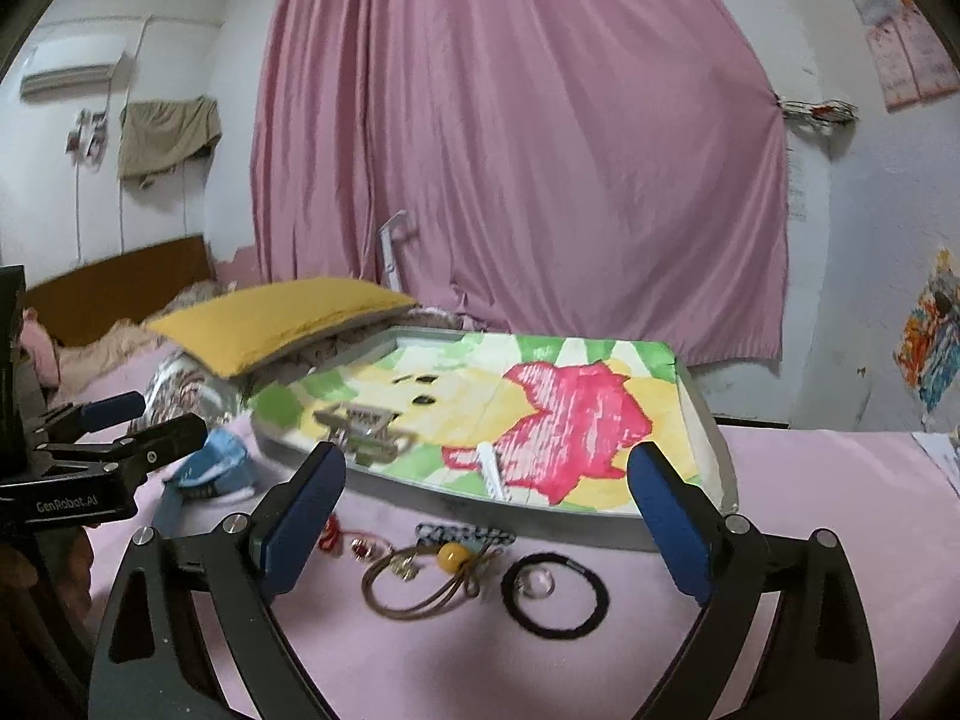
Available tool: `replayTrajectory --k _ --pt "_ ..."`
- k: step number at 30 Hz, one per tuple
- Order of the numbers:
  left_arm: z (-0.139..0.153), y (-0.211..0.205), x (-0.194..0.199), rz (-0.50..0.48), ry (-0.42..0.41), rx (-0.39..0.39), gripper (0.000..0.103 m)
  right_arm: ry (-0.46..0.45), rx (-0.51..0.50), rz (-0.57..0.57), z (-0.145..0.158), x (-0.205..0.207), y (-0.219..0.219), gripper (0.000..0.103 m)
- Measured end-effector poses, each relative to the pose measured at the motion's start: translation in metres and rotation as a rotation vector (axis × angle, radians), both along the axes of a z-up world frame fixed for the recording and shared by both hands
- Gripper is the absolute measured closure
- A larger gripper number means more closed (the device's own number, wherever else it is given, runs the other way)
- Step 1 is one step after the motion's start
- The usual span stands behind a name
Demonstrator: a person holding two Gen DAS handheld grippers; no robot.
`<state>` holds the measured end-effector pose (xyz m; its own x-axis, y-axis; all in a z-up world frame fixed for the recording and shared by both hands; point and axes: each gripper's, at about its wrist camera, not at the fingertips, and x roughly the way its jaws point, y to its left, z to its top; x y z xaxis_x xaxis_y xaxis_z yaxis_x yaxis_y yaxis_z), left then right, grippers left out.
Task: Organize jewelry
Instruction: 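Grasp and lift the blue smartwatch with the left tool while the right tool grasps the yellow-bead cord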
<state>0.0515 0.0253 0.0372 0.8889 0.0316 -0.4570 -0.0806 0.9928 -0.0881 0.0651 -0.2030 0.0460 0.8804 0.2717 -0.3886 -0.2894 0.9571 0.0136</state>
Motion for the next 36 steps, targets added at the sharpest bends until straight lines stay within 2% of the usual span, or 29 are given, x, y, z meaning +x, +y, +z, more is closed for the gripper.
replayTrajectory --k 2,10,15,18,26,36 --pt "-0.005 0.004 -0.002 -0.001 0.029 0.003 0.001 0.031 -0.007 0.012 -0.002 0.001 0.001 0.011" --pt "-0.026 0.018 0.012 0.01 0.186 -0.004 0.001 0.247 0.02 0.06 -0.024 0.024 0.001 0.012" --pt "-0.035 0.023 0.027 0.012 0.29 -0.018 0.001 0.319 -0.003 0.104 -0.033 0.033 0.011 0.039" --pt "-0.038 0.027 0.035 0.008 0.331 -0.029 0.001 0.351 -0.012 0.122 -0.037 0.039 0.016 0.048" --pt "-0.04 0.032 0.053 -0.022 0.361 -0.044 0.001 0.427 -0.06 0.113 -0.046 0.055 0.024 0.064" --pt "-0.049 0.033 0.078 -0.081 0.407 -0.058 0.021 0.473 -0.061 0.115 -0.05 0.065 0.025 0.08"
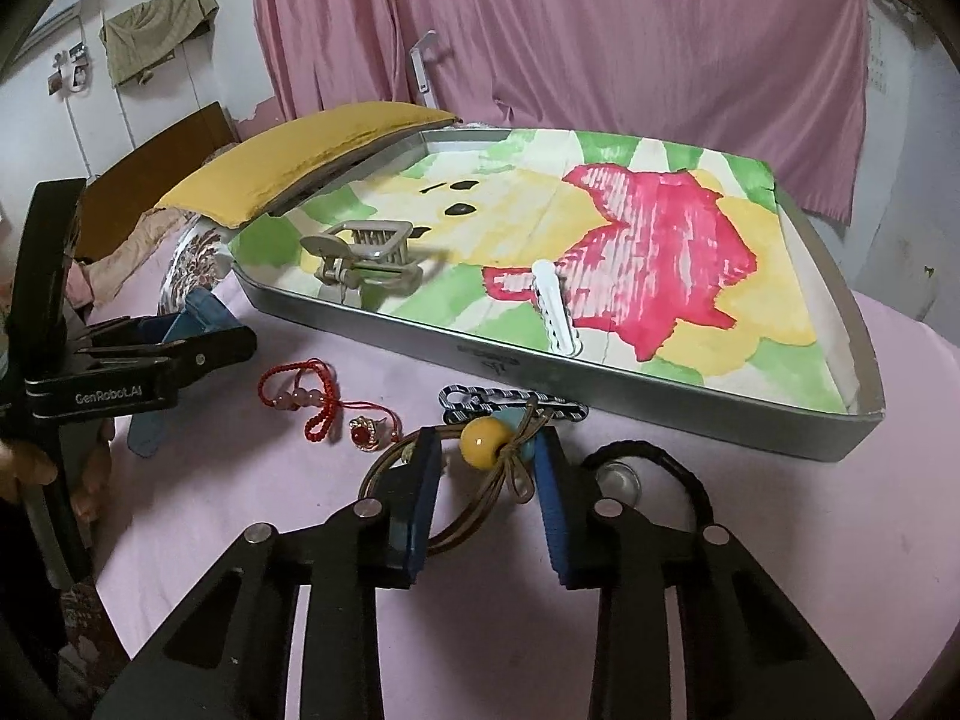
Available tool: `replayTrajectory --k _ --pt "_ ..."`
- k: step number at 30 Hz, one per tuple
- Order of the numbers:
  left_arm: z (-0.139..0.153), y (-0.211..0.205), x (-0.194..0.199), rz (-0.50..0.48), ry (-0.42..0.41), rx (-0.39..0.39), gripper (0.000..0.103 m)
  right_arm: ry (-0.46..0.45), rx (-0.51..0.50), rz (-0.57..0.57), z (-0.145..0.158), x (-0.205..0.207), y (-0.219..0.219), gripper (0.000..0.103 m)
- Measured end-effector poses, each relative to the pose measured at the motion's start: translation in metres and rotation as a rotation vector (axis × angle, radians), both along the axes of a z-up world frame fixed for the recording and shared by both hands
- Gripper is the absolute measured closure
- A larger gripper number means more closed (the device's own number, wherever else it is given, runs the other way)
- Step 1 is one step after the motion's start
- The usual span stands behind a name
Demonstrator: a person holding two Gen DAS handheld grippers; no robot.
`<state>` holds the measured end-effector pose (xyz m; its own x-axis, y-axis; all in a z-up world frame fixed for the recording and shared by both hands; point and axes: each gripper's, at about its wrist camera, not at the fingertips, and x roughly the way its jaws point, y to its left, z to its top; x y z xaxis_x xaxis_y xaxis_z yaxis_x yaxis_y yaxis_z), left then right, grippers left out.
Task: Organize jewelry
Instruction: 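Grasp and lift the blue smartwatch with the left tool while the right tool grasps the yellow-bead cord, then lower the smartwatch and the yellow-bead cord into the tray and open both tools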
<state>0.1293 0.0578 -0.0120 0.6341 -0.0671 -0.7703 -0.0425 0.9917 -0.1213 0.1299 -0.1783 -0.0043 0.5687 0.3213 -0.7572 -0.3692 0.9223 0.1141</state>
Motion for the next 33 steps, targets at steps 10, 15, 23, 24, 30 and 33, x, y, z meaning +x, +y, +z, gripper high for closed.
replayTrajectory --k 10,15,23,24,30,33 --pt "0.0 -0.002 0.001 -0.004 0.0 0.009 0.046 -0.032 0.019 -0.004 0.003 -0.003 -0.003 0.081" --pt "0.004 -0.005 -0.012 -0.007 -0.019 -0.028 0.046 -0.089 0.06 0.013 0.012 -0.017 -0.007 0.081" --pt "0.028 -0.022 -0.035 -0.012 -0.174 -0.1 0.046 -0.214 0.164 -0.007 0.036 -0.033 -0.023 0.081" --pt "0.033 -0.025 -0.037 -0.011 -0.201 -0.105 0.046 -0.231 0.172 -0.014 0.039 -0.034 -0.025 0.081" --pt "0.055 -0.04 -0.039 0.003 -0.357 -0.13 0.046 -0.37 0.217 -0.063 0.059 -0.037 -0.039 0.081" --pt "0.065 -0.05 -0.035 0.014 -0.422 -0.112 0.046 -0.437 0.223 -0.085 0.07 -0.035 -0.044 0.081"
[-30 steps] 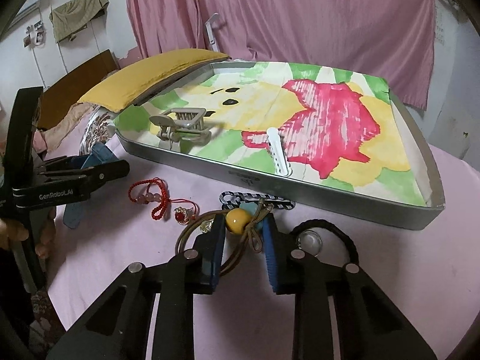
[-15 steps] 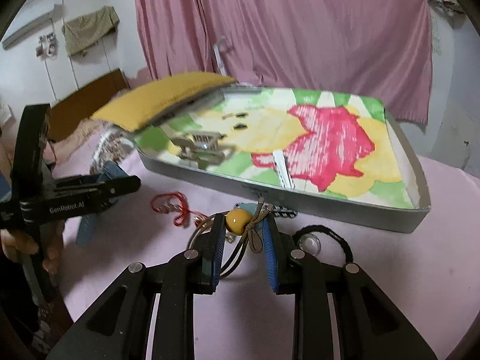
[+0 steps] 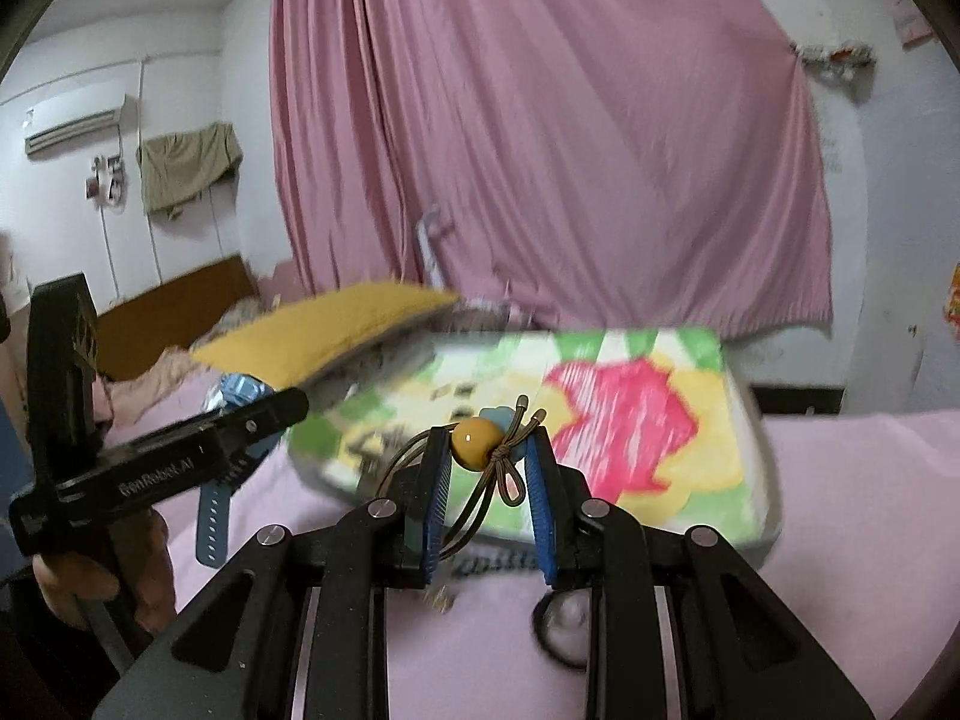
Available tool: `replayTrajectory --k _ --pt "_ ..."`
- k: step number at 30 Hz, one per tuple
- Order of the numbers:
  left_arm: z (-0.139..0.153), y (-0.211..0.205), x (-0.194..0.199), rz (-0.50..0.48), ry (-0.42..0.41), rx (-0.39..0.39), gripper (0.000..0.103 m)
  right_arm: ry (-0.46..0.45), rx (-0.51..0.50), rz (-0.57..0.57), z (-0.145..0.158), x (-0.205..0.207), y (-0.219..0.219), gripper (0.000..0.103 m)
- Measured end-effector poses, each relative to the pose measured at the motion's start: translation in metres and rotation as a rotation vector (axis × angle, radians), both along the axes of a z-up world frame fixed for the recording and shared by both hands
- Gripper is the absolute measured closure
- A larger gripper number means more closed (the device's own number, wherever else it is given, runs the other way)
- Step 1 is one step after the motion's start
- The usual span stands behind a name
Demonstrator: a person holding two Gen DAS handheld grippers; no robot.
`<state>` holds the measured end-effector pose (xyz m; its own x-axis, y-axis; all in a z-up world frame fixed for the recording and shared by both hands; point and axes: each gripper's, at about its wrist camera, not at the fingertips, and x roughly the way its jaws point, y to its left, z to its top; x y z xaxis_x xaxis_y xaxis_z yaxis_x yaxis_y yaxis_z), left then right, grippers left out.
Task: Organize jewelry
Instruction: 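Lower the smartwatch and the yellow-bead cord into the tray and open both tools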
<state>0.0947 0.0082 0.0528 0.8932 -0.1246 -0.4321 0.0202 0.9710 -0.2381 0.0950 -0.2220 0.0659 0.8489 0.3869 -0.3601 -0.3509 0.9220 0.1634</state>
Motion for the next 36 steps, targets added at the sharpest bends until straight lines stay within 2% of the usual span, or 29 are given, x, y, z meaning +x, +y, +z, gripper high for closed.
replayTrajectory --k 4,8,11,14,19,24,29,36 --pt "0.007 -0.011 0.013 0.002 -0.053 -0.015 0.046 -0.086 -0.025 -0.044 0.012 0.007 -0.006 0.081" --pt "0.009 -0.022 0.026 0.01 -0.088 -0.011 0.046 -0.109 -0.037 -0.071 0.016 0.018 -0.009 0.081" --pt "0.009 -0.031 0.04 0.002 -0.088 0.005 0.046 -0.093 -0.053 -0.09 0.014 0.031 -0.011 0.081" --pt "0.004 -0.04 0.056 -0.024 -0.05 0.031 0.046 -0.042 -0.064 -0.103 0.006 0.05 -0.013 0.081" --pt "-0.009 -0.049 0.079 -0.063 0.057 0.055 0.046 0.142 -0.068 -0.112 -0.017 0.085 -0.023 0.081" --pt "-0.02 -0.058 0.093 -0.083 0.158 0.092 0.046 0.259 -0.058 -0.1 -0.038 0.1 -0.03 0.081" --pt "-0.03 -0.073 0.103 -0.112 0.249 0.184 0.046 0.329 -0.072 -0.084 -0.053 0.108 -0.027 0.081" --pt "-0.041 -0.088 0.112 -0.159 0.338 0.259 0.046 0.413 -0.084 -0.07 -0.067 0.119 -0.028 0.081"
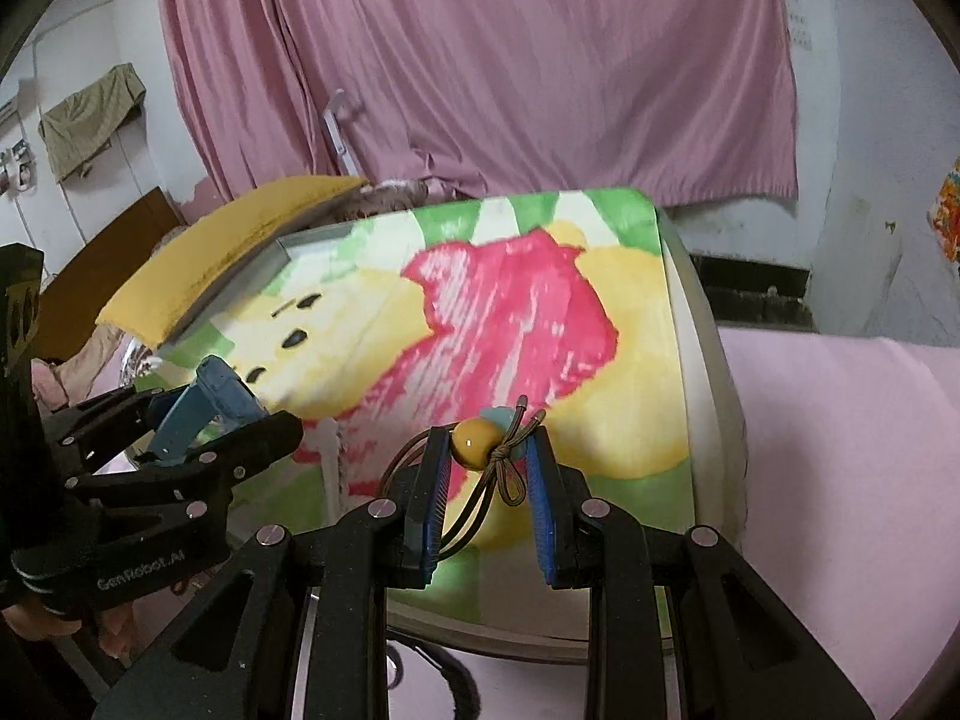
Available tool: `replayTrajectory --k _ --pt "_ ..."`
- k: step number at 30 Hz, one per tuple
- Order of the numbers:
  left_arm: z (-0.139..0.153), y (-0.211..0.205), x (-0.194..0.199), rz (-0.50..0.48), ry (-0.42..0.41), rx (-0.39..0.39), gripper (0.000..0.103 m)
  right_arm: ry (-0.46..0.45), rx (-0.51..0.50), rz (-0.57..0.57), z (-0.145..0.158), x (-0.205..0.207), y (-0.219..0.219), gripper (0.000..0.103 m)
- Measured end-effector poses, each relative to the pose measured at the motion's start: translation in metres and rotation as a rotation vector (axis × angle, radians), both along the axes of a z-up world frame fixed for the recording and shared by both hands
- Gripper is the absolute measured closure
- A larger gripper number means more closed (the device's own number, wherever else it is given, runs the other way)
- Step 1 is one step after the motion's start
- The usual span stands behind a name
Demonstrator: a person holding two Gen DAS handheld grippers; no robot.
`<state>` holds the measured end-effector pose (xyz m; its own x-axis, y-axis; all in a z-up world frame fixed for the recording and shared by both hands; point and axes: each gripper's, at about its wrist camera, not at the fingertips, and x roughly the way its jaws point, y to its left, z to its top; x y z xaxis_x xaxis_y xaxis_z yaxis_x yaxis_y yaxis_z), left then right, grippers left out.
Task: Organize jewelry
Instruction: 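Lower the smartwatch and the yellow-bead cord into the tray and open both tools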
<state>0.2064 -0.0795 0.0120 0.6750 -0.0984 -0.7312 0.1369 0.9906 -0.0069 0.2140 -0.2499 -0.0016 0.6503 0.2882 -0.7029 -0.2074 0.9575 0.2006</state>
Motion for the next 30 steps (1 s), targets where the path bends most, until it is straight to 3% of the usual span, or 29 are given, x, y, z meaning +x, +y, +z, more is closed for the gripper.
replayTrajectory --k 7,13,22,26,30 --pt "-0.003 -0.007 0.001 -0.011 0.041 0.039 0.046 0.019 -0.007 0.003 -0.004 0.0 0.002 0.08" --pt "0.001 0.002 -0.002 0.002 0.026 -0.016 0.04 -0.039 0.001 -0.014 0.004 -0.014 -0.002 0.066" --pt "0.021 0.024 -0.038 0.056 -0.151 -0.13 0.021 -0.229 0.011 -0.061 0.033 -0.054 -0.009 0.03" --pt "0.03 0.038 -0.059 0.103 -0.247 -0.172 0.005 -0.317 0.024 -0.074 0.044 -0.076 -0.009 0.014" --pt "0.036 0.051 -0.08 0.14 -0.322 -0.197 0.001 -0.382 0.036 -0.082 0.051 -0.095 -0.012 0.002"
